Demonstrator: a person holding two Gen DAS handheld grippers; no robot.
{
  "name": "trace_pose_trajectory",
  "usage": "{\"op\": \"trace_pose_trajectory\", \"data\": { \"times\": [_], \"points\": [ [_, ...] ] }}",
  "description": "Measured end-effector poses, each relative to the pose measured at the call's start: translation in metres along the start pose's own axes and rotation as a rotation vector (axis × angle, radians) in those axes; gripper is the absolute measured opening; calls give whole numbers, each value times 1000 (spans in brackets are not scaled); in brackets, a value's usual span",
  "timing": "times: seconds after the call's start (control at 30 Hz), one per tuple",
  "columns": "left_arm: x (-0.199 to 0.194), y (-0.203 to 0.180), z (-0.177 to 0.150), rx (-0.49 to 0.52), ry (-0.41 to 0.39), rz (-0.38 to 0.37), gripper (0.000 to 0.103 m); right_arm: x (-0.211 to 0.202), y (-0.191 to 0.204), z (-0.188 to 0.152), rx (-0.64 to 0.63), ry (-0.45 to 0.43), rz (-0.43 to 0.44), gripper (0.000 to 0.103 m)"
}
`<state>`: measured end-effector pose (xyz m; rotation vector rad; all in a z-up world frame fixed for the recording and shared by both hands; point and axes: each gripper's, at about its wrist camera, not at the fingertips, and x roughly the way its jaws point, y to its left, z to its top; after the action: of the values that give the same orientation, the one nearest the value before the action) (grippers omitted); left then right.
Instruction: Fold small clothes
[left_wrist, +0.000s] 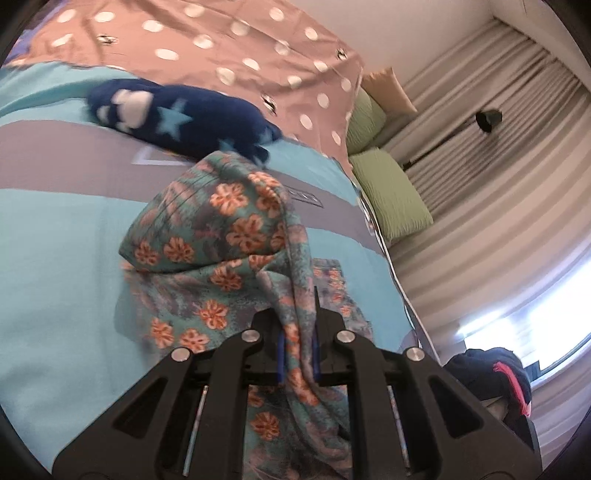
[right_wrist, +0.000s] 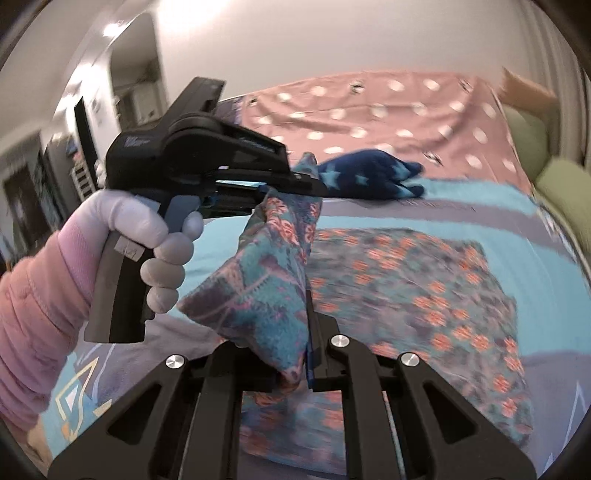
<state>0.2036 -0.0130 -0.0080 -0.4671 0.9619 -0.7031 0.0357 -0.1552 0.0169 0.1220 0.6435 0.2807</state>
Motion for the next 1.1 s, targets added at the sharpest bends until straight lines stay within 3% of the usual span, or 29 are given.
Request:
{"op": "trace_pose_trajectory", "data": {
  "times": [0.4,0.77,0.9,1.03,1.1],
  "points": [
    [110,-89,-10,138,152,34,10,-32,-107,-32,268,11,-17,11],
    [162,-116,-28,209,244,96,10,-41,-143,-54,400,43,36,10],
    [172,-120,-33,238,258,144,22,-37,-148,-58,414,72,49,11],
    [165,-128,-35,277,231,160,40,-39,-155,-63,429,83,66,12],
    [154,-135,-36,312,207,166,44,-41,-156,-64,425,84,66,12]
  ]
}}
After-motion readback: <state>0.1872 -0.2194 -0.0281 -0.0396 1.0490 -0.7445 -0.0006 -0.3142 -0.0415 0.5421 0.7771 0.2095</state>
